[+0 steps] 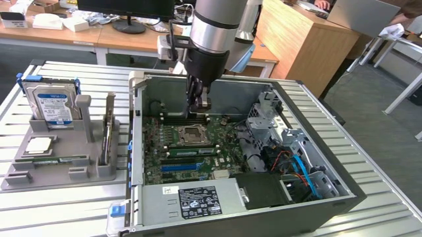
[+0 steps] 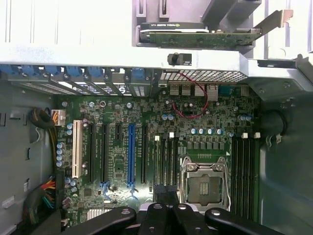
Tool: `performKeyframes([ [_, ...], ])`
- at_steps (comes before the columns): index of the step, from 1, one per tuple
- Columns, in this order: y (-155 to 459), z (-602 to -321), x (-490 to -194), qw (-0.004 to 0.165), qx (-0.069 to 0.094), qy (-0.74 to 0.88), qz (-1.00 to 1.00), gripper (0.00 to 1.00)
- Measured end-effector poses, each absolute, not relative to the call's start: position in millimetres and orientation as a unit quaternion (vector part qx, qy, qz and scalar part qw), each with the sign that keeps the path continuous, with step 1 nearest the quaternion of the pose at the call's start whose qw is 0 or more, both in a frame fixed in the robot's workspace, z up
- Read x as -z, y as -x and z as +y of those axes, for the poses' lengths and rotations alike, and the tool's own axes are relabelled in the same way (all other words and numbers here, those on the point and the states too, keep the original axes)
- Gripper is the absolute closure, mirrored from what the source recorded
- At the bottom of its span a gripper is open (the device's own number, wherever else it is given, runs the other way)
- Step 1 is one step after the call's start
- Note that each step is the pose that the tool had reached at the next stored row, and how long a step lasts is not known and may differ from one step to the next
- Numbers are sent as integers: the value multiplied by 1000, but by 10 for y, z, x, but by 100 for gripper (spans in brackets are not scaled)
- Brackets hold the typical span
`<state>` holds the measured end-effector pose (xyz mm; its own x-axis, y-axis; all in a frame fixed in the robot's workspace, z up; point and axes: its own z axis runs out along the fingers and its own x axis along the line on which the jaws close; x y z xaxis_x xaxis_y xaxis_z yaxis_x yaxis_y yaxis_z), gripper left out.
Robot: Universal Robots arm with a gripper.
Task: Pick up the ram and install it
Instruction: 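Press down the ram until it locks into place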
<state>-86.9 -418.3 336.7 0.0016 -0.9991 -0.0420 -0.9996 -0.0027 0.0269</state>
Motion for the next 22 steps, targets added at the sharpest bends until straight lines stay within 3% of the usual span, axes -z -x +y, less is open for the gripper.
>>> performKeyframes([
  [22,528,-4183,-3366,5,-24,708,706,90],
])
